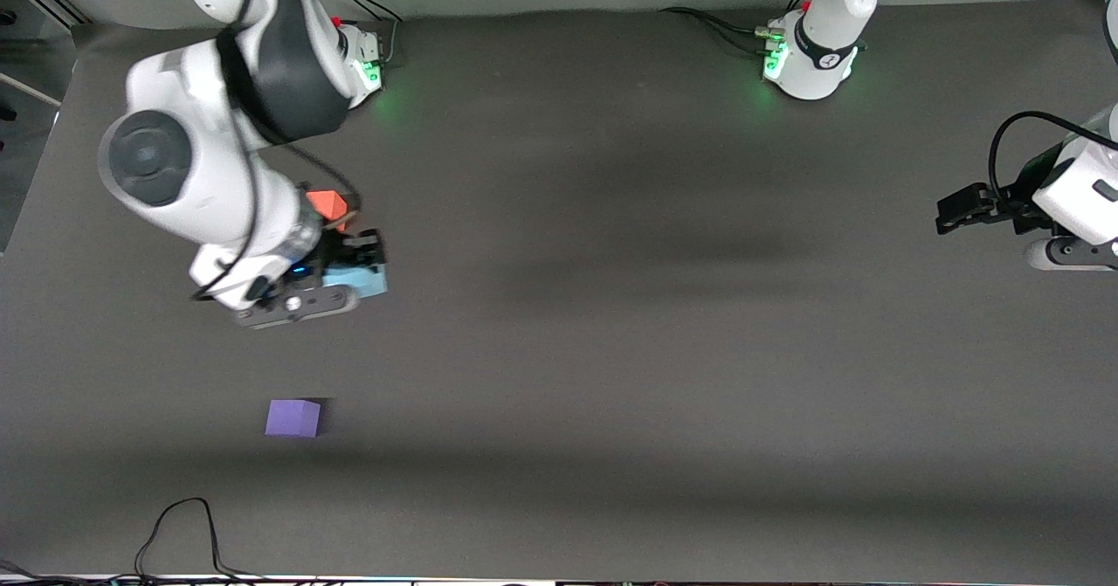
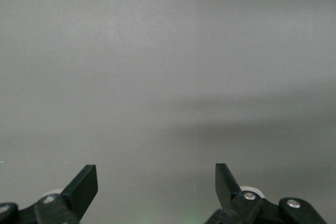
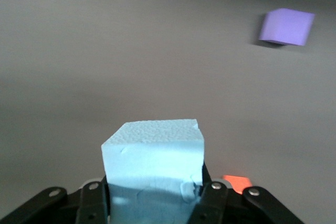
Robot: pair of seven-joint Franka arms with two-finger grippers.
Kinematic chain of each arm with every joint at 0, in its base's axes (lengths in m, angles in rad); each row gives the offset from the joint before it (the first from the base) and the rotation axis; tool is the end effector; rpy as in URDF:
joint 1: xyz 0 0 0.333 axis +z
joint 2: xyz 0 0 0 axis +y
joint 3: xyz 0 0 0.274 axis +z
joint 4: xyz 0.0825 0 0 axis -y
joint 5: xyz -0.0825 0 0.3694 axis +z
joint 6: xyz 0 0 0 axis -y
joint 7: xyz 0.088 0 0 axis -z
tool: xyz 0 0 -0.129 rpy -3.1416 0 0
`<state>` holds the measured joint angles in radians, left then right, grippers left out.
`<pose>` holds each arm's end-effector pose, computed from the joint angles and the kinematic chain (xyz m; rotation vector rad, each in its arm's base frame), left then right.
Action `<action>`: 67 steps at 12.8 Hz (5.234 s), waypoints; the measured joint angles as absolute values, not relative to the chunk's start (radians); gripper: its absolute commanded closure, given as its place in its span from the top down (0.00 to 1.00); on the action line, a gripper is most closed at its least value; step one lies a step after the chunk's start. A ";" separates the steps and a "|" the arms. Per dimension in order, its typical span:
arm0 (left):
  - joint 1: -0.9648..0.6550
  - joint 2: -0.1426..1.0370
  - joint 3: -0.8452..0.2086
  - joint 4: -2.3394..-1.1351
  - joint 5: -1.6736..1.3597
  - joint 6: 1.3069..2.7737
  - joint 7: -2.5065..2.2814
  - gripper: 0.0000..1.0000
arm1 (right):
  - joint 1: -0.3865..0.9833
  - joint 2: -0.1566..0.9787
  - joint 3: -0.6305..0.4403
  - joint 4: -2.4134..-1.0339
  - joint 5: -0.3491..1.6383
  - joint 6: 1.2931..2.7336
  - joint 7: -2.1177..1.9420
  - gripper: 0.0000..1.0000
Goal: Place blue block between orange and purple blocks
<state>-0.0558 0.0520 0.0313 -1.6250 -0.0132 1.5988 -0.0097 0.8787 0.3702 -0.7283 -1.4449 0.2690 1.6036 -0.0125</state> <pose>0.5501 -0.0155 0.5098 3.1289 -0.0217 -0.1227 0.5833 0.1741 0.4511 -3.1115 -0.2457 0.1873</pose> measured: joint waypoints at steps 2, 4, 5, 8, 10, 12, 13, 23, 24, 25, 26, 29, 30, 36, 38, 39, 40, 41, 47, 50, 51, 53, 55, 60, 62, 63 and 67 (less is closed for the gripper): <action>-0.056 0.052 0.031 -1.625 -0.013 1.599 -0.009 1.00 | 0.874 0.355 -0.846 -1.510 0.269 1.604 -0.156 0.14; -0.056 0.052 0.031 -1.625 -0.013 1.599 -0.009 1.00 | 0.871 0.342 -0.940 -1.571 0.269 1.606 -0.261 0.14; -0.056 0.052 0.031 -1.625 -0.013 1.599 -0.009 1.00 | 0.871 0.336 -0.968 -1.595 0.269 1.607 -0.287 0.14; -0.056 0.052 0.031 -1.625 -0.013 1.599 -0.009 1.00 | 0.874 0.314 -0.987 -1.642 0.269 1.612 -0.298 0.14; -0.056 0.052 0.031 -1.625 -0.013 1.599 -0.009 1.00 | 0.883 0.313 -0.987 -1.704 0.269 1.688 -0.298 0.14; -0.056 0.052 0.031 -1.625 -0.013 1.599 -0.008 1.00 | 0.894 0.314 -0.984 -1.815 0.269 1.827 -0.298 0.14; -0.056 0.052 0.031 -1.625 -0.013 1.599 -0.008 1.00 | 0.913 0.314 -0.983 -1.891 0.270 1.925 -0.298 0.14; -0.056 0.056 0.031 -1.625 -0.013 1.600 -0.008 1.00 | 0.980 0.432 -0.919 -2.212 0.501 2.404 -0.353 0.11; -0.056 0.056 0.031 -1.625 -0.013 1.600 -0.008 1.00 | 0.980 0.468 -0.916 -2.214 0.605 2.409 -0.421 0.11; -0.056 0.056 0.031 -1.625 -0.013 1.600 -0.008 1.00 | 0.980 0.510 -0.915 -2.216 0.708 2.412 -0.496 0.11; -0.056 0.057 0.031 -1.625 -0.013 1.600 -0.008 1.00 | 0.979 0.553 -0.915 -2.217 0.795 2.414 -0.565 0.11; -0.056 0.057 0.031 -1.625 -0.013 1.600 -0.008 1.00 | 0.982 0.635 -0.917 -2.212 0.908 2.416 -0.665 0.11; -0.056 0.057 0.031 -1.625 -0.013 1.600 -0.008 1.00 | 0.982 0.635 -0.918 -2.212 0.908 2.416 -0.666 0.12; -0.056 0.057 0.032 -1.625 -0.013 1.601 -0.008 1.00 | 0.981 0.641 -0.917 -2.212 0.909 2.417 -0.668 1.00; -0.056 0.057 0.032 -1.625 -0.013 1.602 -0.008 1.00 | 0.981 0.655 -0.916 -2.211 0.911 2.418 -0.668 1.00; -0.056 0.057 0.032 -1.625 -0.013 1.602 -0.008 1.00 | 0.981 0.660 -0.915 -2.209 0.912 2.418 -0.668 1.00; -0.056 0.057 0.032 -1.625 -0.013 1.602 -0.008 1.00 | 0.981 0.661 -0.915 -2.209 0.914 2.418 -0.668 1.00; -0.056 0.057 0.032 -1.625 -0.013 1.602 -0.008 1.00 | 0.981 0.661 -0.915 -2.207 0.916 2.418 -0.668 1.00; -0.056 0.058 0.032 -1.625 -0.013 1.602 -0.008 1.00 | 0.987 0.655 -0.919 -2.183 0.918 2.399 -0.665 1.00; -0.056 0.058 0.032 -1.625 -0.013 1.602 -0.008 1.00 | 1.003 0.642 -1.010 -2.122 0.856 2.270 -0.665 1.00; -0.056 0.058 0.032 -1.625 -0.013 1.602 -0.008 1.00 | 1.014 0.633 -1.064 -2.090 0.824 2.203 -0.665 1.00; -0.056 0.058 0.032 -1.625 -0.013 1.602 -0.008 1.00 | 1.052 0.613 -1.186 -1.999 0.746 2.045 -0.652 1.00; -0.056 0.059 0.032 -1.625 -0.013 1.603 -0.008 1.00 | 1.076 0.599 -1.278 -1.874 0.700 1.856 -0.614 1.00; -0.056 0.059 0.032 -1.625 -0.013 1.603 -0.008 1.00 | 1.082 0.593 -1.351 -1.625 0.690 1.596 -0.523 1.00; -0.056 0.059 0.032 -1.625 -0.013 1.603 -0.008 1.00 | 1.084 0.593 -1.351 -1.570 0.689 1.550 -0.505 1.00; -0.056 0.059 0.032 -1.625 -0.013 1.603 -0.008 1.00 | 1.085 0.593 -1.353 -1.556 0.687 1.539 -0.502 1.00; -0.056 0.059 0.032 -1.625 -0.013 1.603 -0.007 1.00 | 1.088 0.593 -1.370 -1.541 0.667 1.527 -0.502 1.00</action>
<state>-0.0560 0.0589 0.0323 -1.6250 -0.0132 1.6028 -0.0075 1.0884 0.5931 -1.3702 -1.5411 0.6667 1.5271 -0.5021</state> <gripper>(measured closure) 0.000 0.000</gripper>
